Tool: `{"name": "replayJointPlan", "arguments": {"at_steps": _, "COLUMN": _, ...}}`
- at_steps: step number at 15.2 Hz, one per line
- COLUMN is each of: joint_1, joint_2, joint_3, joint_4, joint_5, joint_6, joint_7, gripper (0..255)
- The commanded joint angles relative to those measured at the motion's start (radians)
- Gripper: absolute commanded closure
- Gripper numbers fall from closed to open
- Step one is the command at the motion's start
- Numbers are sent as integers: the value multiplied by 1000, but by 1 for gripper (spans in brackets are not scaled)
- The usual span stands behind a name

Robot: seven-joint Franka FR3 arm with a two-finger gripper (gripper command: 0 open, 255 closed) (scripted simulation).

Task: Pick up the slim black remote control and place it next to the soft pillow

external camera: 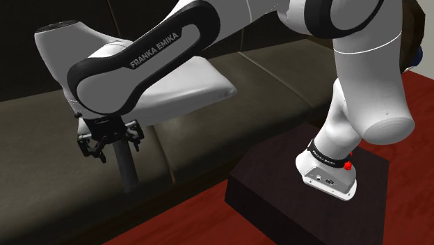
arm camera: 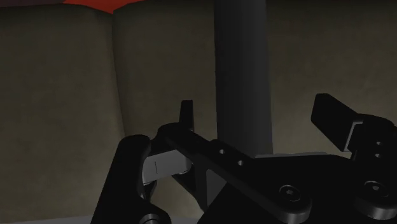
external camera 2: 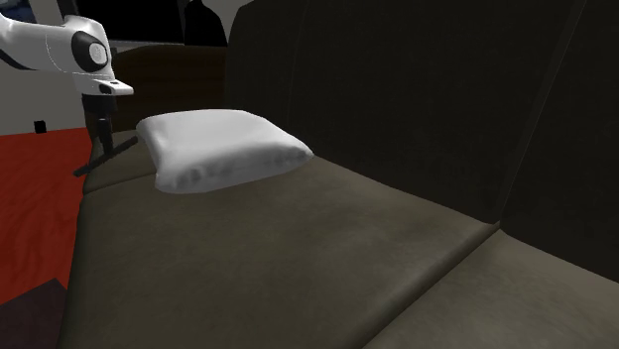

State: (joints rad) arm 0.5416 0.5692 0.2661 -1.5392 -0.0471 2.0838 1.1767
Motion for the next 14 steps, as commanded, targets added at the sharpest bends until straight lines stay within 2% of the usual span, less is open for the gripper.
{"name": "replayJointPlan", "arguments": {"at_steps": 1, "joint_1": 0, "joint_2": 0, "joint_3": 0, "joint_4": 0, "joint_5": 0, "joint_6": 0, "joint_7": 0, "gripper": 0}}
{"name": "replayJointPlan", "arguments": {"at_steps": 2, "joint_1": -1, "joint_2": 1, "joint_3": 0, "joint_4": -1, "joint_5": 0, "joint_6": 1, "joint_7": -1, "gripper": 0}}
{"name": "replayJointPlan", "arguments": {"at_steps": 6, "joint_1": -9, "joint_2": -43, "joint_3": 5, "joint_4": 60, "joint_5": 11, "joint_6": -103, "joint_7": -7, "gripper": 0}}
{"name": "replayJointPlan", "arguments": {"at_steps": 14, "joint_1": -9, "joint_2": -43, "joint_3": 5, "joint_4": 60, "joint_5": 11, "joint_6": -103, "joint_7": -7, "gripper": 0}}
